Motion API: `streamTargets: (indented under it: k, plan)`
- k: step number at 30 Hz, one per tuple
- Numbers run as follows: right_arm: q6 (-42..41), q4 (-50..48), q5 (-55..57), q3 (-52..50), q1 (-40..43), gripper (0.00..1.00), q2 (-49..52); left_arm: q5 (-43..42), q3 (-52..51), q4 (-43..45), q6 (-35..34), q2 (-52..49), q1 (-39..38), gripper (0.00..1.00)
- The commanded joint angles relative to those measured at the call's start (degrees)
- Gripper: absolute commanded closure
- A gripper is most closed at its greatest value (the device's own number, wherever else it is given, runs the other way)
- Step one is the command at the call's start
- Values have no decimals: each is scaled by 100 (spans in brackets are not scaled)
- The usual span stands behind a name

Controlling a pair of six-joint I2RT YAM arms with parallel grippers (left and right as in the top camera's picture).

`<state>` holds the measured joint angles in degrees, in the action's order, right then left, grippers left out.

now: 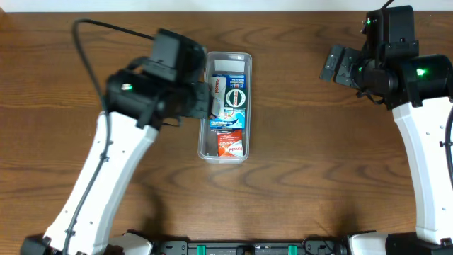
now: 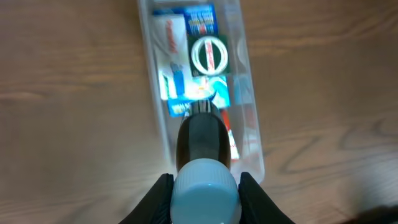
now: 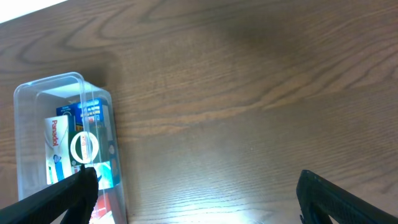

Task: Pack container
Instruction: 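Lower the dark bottle into the container and open the left gripper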

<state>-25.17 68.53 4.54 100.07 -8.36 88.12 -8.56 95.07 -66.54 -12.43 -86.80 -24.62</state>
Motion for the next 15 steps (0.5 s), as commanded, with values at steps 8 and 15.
streamTargets:
  k: [8, 15]
  plan:
    - [61, 4, 15, 15, 4, 1, 7, 907, -748, 391, -938, -841, -612, 80]
    - [61, 7, 15, 15, 4, 1, 7, 1403, -765, 426, -1279, -1600, -675, 80]
